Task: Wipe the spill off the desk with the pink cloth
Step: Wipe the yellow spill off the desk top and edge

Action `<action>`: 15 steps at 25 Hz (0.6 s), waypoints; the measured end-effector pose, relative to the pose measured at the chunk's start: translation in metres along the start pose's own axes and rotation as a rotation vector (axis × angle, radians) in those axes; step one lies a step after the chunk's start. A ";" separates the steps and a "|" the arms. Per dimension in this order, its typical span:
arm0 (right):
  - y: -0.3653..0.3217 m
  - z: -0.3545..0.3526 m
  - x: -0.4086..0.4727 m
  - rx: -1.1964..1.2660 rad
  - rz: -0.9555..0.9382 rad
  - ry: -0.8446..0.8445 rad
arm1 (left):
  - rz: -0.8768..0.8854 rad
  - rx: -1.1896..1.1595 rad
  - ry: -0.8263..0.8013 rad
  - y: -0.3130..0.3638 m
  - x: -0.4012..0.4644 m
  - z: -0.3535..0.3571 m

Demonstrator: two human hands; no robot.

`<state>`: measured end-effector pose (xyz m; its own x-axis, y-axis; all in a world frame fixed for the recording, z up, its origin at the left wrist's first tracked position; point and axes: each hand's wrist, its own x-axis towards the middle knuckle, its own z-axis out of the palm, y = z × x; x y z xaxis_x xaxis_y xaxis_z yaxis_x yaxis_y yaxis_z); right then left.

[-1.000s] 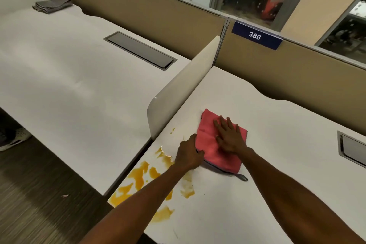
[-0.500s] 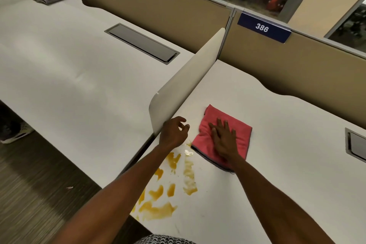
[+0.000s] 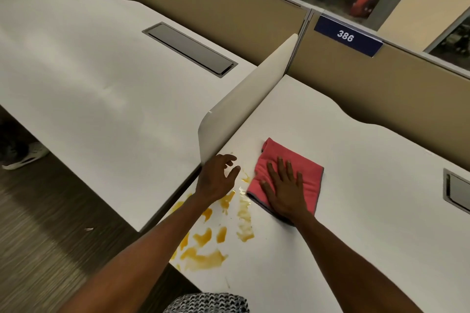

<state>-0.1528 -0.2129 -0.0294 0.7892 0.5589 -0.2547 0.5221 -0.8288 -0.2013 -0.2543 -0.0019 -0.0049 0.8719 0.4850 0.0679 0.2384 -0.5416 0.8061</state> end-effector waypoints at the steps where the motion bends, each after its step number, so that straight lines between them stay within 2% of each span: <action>1: 0.000 0.002 -0.002 0.028 0.001 0.015 | 0.025 0.005 -0.014 -0.003 -0.005 -0.001; 3: 0.001 0.001 -0.006 0.092 -0.013 0.045 | 0.027 -0.008 -0.025 -0.006 -0.012 -0.003; 5: 0.002 -0.009 -0.002 0.297 0.016 0.110 | 0.017 -0.020 -0.006 -0.009 -0.018 -0.007; 8: 0.010 -0.059 0.021 0.718 0.334 0.351 | 0.003 -0.046 0.031 -0.011 -0.019 -0.018; 9: 0.015 -0.079 0.030 0.769 0.393 0.376 | -0.003 -0.052 0.039 -0.010 -0.018 -0.021; 10: 0.019 -0.093 0.036 0.826 0.368 0.369 | -0.008 -0.060 0.046 -0.009 -0.018 -0.024; 11: 0.020 -0.101 0.039 0.901 0.286 0.318 | -0.012 -0.071 0.051 -0.008 -0.018 -0.026; 13: 0.009 -0.098 0.036 0.942 0.128 0.079 | -0.017 -0.087 0.049 -0.008 -0.018 -0.028; 15: -0.002 -0.072 0.024 0.771 0.062 -0.130 | -0.015 -0.092 0.046 -0.008 -0.018 -0.029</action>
<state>-0.1114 -0.1997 0.0326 0.7406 0.5501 -0.3859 0.0689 -0.6334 -0.7707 -0.2844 0.0139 0.0042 0.8475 0.5246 0.0803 0.2096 -0.4698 0.8575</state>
